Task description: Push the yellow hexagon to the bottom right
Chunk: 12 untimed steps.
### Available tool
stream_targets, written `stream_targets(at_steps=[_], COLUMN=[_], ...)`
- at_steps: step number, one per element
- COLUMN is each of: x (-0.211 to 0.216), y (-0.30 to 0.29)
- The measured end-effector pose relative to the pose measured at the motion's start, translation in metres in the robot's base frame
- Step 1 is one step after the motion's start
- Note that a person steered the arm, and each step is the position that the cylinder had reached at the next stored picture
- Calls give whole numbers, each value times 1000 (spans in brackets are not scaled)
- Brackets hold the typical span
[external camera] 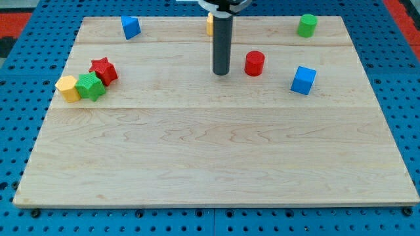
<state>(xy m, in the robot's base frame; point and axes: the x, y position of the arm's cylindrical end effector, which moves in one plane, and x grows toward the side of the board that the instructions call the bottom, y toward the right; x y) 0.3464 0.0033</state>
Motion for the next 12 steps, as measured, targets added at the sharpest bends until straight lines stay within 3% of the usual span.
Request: stream_targets(at_steps=[1, 2, 3, 4, 7, 8, 9, 10, 12], x=[-33, -34, -23, 52, 87, 93, 154, 177, 183], y=[-88, -198, -271, -277, -285, -271, -201, -106, 25])
